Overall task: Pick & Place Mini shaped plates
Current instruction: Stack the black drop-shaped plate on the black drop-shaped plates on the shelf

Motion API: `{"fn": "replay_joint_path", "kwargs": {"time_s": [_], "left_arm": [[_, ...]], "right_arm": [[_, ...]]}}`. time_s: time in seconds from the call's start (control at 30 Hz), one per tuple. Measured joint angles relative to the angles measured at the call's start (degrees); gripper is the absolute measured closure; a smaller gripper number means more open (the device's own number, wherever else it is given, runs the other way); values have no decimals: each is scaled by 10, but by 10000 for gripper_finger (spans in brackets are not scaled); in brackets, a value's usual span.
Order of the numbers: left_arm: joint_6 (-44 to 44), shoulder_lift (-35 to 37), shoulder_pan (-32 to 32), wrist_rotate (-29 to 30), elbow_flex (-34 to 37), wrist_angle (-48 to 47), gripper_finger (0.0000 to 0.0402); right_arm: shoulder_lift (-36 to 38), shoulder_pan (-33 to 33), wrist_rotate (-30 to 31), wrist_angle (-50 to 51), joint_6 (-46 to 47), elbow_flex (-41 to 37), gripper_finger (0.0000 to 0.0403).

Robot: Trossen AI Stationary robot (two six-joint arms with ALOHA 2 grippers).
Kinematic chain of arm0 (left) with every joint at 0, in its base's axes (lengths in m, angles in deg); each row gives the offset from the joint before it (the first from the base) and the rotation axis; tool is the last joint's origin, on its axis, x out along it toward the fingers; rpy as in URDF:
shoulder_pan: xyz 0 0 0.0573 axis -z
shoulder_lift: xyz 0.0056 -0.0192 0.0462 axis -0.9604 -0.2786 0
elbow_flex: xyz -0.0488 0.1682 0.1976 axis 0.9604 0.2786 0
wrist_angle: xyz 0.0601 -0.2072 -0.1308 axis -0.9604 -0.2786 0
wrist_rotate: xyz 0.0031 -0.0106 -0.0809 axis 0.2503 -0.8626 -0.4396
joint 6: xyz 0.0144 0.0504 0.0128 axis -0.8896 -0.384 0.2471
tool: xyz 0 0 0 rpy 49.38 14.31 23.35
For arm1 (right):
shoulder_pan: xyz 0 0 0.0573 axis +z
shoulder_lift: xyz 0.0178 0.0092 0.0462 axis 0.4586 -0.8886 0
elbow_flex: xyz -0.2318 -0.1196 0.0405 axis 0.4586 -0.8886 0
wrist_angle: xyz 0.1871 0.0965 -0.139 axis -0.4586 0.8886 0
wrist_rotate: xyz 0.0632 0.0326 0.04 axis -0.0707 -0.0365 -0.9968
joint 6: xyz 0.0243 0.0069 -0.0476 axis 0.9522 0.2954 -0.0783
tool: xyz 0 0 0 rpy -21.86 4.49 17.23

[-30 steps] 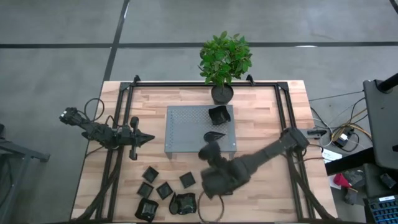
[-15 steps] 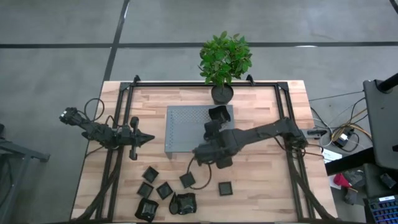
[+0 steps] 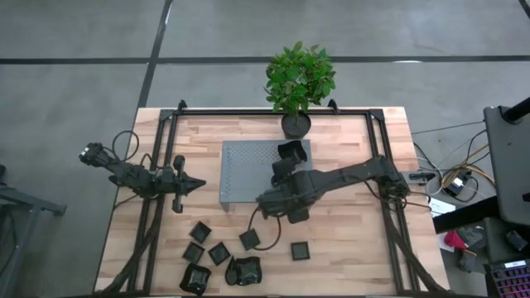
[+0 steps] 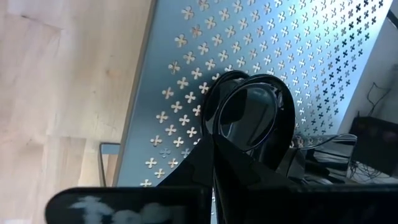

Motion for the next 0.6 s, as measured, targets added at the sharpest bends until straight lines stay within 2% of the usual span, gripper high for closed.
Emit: {"fn": "replay_joint_path", "kwargs": {"time_s": [0.2,0.6], "left_arm": [[0,0,0,0,0,0,401],[0,0,0,0,0,0,401]], "right_arm": [[0,0,6,-1,13,0,392],[0,-1,25,0,11,0,346]]}}
